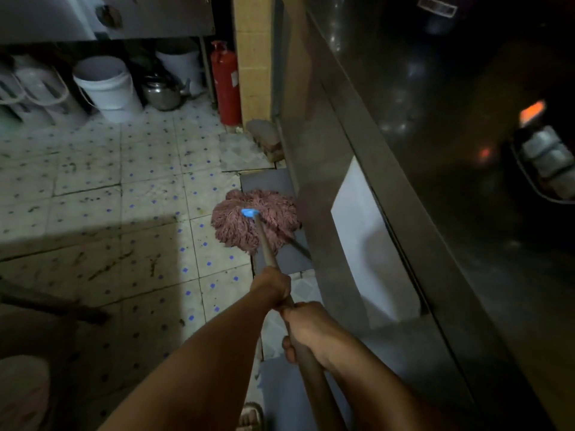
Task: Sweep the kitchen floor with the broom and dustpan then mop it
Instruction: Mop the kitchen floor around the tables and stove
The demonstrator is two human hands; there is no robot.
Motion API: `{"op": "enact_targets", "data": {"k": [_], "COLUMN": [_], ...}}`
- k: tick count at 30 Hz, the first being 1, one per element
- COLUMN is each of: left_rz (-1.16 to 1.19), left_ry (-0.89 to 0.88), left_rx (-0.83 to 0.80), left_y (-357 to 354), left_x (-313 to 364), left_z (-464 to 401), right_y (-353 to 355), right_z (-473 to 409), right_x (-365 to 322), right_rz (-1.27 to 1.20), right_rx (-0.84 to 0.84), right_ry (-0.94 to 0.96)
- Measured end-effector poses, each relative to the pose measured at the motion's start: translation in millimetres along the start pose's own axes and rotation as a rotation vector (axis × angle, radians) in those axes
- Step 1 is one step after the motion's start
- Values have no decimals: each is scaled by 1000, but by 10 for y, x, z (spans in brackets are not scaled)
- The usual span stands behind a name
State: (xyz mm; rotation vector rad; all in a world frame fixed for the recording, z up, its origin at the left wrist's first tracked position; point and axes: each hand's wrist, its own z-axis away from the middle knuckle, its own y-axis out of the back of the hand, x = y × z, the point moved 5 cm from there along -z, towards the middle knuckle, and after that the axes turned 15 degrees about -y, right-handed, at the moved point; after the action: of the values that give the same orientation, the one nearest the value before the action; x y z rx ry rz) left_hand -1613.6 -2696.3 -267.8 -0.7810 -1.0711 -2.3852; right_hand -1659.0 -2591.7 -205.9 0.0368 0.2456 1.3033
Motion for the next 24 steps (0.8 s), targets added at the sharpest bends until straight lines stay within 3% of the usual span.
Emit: {"op": "enact_targets", "data": {"k": [13,19,24], "left_rz": [85,126,164], "left_ry": [13,58,107], "left_rx": [138,121,89], "left_y": [1091,1066,847], "left_x": [-232,-421,-600], "left_z": [-1458,-1290,-759], "right_y": [-798,-945,-952], "right_z": [-565,-519,-425], "right_x": [-1536,-1338,-781], "right_rz": [94,113,151], "right_rx": [-44,-16,25], "right_ry": [75,13,-17]}}
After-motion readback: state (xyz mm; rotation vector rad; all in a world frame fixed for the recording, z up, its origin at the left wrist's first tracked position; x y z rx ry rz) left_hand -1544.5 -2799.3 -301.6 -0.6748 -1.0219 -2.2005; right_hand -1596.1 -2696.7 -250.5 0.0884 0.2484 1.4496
